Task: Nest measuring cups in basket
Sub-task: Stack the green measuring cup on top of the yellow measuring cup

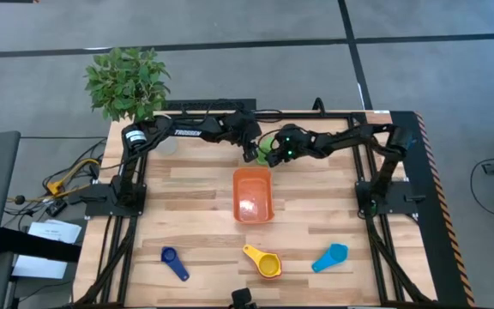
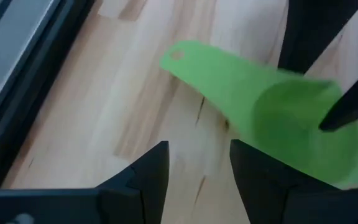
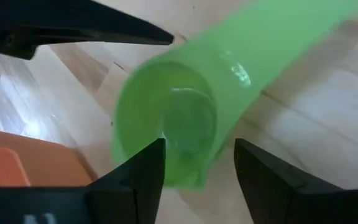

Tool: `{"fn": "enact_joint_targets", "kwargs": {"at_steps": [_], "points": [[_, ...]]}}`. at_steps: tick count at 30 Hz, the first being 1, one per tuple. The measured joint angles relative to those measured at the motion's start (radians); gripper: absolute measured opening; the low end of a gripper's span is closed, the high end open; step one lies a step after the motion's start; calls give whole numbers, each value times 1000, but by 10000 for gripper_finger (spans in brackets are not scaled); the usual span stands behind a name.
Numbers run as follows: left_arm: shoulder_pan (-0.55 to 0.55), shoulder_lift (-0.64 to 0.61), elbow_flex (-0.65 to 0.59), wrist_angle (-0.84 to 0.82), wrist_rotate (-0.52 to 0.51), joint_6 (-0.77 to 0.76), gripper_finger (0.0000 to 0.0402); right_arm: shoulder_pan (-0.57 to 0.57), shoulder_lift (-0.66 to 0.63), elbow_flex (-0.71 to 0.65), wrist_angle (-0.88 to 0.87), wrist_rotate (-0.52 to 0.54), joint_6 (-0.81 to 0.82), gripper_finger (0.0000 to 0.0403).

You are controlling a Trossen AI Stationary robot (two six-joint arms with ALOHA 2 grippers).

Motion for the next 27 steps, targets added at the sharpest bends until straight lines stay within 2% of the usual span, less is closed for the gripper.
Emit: {"fn": "enact_joint_targets", "kwargs": {"at_steps": [5, 12, 13, 18, 22, 27], "points": [[-3, 1, 0, -51, -30, 16, 160, 0, 3, 2, -31, 1, 4, 159], [-15, -33, 0, -128, -57, 15, 160, 1, -34, 1, -74, 9, -77, 26], [-17, -42, 0, -135, -58, 15, 160, 4, -45, 1, -79, 22, -102, 17], [-32, -110, 0, -259, -113, -9, 160, 45, -145, 1, -176, 147, -192, 28], [-57, -191, 0, -347, -206, -29, 160, 104, -258, 1, -302, 282, -287, 12], [-116, -306, -4, -454, -313, -68, 160, 197, -410, 1, -451, 320, -319, 16]]}}
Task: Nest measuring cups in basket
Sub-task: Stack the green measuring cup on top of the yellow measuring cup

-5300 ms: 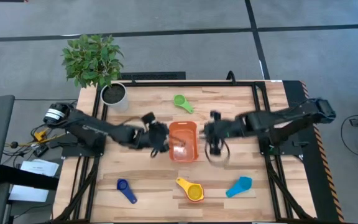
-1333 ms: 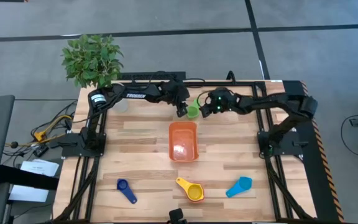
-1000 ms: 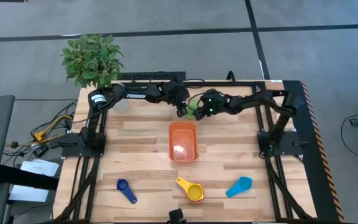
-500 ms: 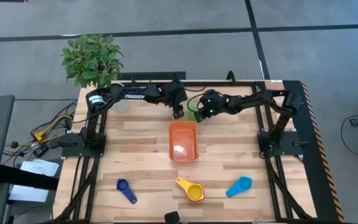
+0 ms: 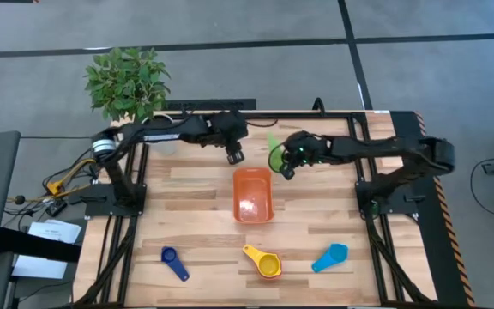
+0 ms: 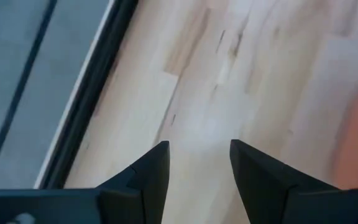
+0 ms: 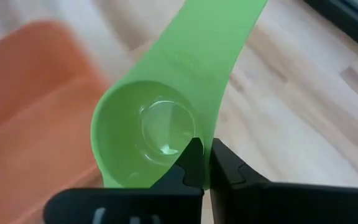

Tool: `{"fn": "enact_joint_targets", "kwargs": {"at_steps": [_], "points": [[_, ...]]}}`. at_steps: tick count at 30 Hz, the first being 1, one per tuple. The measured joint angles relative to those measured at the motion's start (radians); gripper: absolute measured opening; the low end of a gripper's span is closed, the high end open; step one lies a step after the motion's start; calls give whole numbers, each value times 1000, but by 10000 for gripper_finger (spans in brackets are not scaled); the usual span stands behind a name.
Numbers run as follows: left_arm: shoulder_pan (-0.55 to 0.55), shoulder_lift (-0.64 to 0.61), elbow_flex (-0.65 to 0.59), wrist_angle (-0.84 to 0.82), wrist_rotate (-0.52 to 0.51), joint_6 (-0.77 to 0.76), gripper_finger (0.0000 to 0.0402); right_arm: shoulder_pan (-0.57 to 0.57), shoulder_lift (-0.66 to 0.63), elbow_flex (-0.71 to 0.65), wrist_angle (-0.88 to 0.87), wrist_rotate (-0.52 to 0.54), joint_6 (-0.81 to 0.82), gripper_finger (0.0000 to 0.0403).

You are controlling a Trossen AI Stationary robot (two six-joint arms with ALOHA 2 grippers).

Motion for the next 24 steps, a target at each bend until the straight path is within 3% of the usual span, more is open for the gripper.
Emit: {"fn": "enact_joint_targets", "kwargs": {"at_steps": [5, 11, 14, 18, 24], "points": [[-106, -155, -148, 84, -158, -55, 160, 145, -127, 0, -118, 1, 10, 8], [-267, -389, -461, 360, -137, -208, 160, 348, -175, 3, -127, -4, 114, 18], [-369, -480, -594, 479, -157, -275, 160, 431, -144, 21, -108, -4, 160, 23], [-523, -547, -709, 576, -285, -292, 160, 521, -65, 76, -109, -9, 198, 11], [-709, -548, -733, 590, -505, -361, 160, 634, 83, 233, -161, -70, 205, 20]]}}
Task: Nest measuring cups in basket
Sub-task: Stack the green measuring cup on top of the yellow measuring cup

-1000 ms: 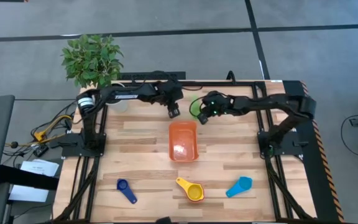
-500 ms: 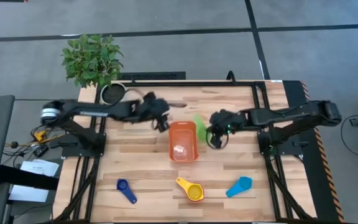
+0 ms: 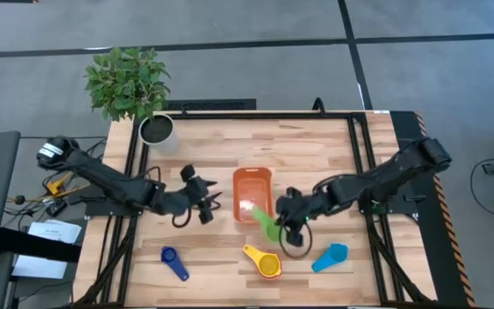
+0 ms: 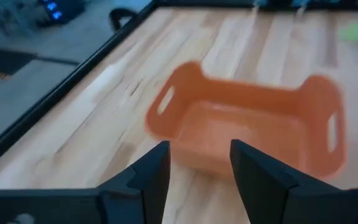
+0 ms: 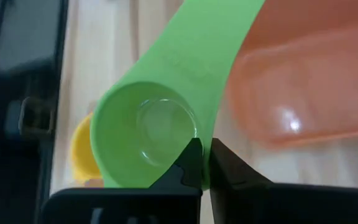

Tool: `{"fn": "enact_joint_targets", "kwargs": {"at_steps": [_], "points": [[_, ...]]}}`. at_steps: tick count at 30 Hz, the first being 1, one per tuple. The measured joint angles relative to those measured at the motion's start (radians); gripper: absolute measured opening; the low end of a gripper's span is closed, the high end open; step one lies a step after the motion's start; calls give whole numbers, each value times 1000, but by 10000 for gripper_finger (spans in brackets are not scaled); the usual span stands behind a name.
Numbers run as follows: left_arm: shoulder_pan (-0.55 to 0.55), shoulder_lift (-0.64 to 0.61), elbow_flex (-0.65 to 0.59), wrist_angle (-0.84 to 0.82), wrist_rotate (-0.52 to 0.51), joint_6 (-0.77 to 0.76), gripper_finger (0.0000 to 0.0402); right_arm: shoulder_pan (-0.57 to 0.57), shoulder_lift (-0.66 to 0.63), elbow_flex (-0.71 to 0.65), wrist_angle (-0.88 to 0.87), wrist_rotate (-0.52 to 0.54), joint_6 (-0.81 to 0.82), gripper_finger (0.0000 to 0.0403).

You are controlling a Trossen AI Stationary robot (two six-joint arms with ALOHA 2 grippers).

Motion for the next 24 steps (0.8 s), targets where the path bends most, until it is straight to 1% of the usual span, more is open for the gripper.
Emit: {"fn": "enact_joint_targets", "kwargs": {"at_steps": [3, 4, 9, 14, 17, 19, 21, 24], "points": [[-44, 13, -1, 11, -58, -31, 160, 44, 84, 85, -35, -31, -1, 22], [-54, 13, -2, 6, -80, -45, 160, 56, 112, 118, -71, -43, 0, 21], [-89, 30, 0, 13, -99, -95, 160, 107, 236, 235, -135, -77, 0, 15], [-123, 32, 0, -6, -134, -130, 160, 137, 331, 327, -178, -95, 8, 28], [-140, 32, 1, -5, -152, -132, 160, 146, 358, 357, -218, -102, 9, 26], [-146, 32, 0, -7, -158, -132, 160, 146, 376, 370, -207, -115, 12, 22], [-147, 32, 0, -6, -166, -132, 160, 146, 388, 378, -240, -125, 32, 19], [-146, 32, 0, -9, -171, -133, 160, 146, 399, 385, -234, -140, 83, 22]]}}
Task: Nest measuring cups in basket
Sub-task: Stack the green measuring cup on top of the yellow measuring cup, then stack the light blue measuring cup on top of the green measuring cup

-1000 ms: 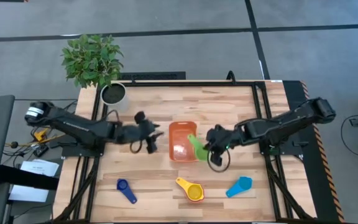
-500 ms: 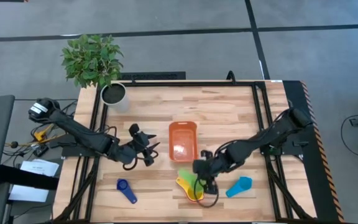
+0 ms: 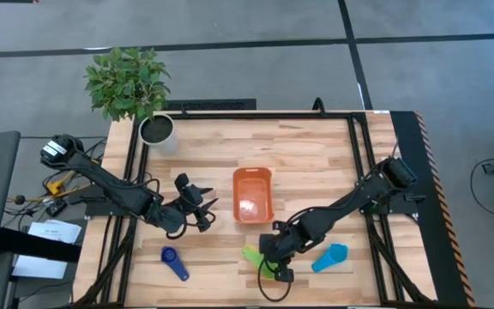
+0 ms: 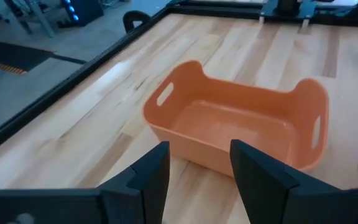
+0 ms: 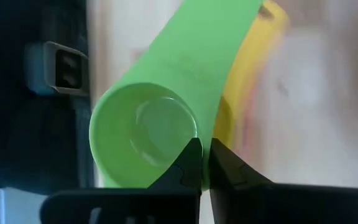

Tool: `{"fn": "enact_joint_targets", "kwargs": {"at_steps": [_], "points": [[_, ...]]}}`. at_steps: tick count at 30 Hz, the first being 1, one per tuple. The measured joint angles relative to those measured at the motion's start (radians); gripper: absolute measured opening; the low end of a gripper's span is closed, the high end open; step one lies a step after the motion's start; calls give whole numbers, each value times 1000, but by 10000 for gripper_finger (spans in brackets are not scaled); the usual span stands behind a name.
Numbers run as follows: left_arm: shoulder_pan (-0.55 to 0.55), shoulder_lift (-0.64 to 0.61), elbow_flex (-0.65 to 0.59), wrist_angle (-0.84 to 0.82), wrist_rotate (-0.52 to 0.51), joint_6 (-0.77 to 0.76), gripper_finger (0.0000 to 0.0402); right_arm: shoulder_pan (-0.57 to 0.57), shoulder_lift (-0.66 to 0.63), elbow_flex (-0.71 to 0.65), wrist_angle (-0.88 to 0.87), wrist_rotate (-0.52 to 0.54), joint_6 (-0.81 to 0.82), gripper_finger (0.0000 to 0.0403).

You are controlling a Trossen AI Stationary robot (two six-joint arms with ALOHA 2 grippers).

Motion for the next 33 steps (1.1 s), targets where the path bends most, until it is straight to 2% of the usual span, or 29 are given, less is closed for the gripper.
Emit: {"fn": "enact_joint_targets", "kwargs": {"at_steps": [5, 11, 14, 25, 30, 33], "points": [[0, 0, 0, -7, -11, -12, 160, -1, 12, 0, -44, 2, 67, 34], [0, 0, 0, -26, -10, -26, 160, -1, 14, -1, -35, 10, 71, 32], [0, 0, 0, -25, -10, -27, 160, 0, 14, -1, -43, 11, 61, 44], [0, 0, 0, -49, -10, -37, 160, -2, 14, -1, -45, -1, -138, 108], [0, 0, 0, -62, -5, -57, 160, -20, 0, -2, -111, 7, -145, 117], [0, 0, 0, -88, -4, -77, 160, -11, -32, -2, -180, 52, -149, 118]]}}
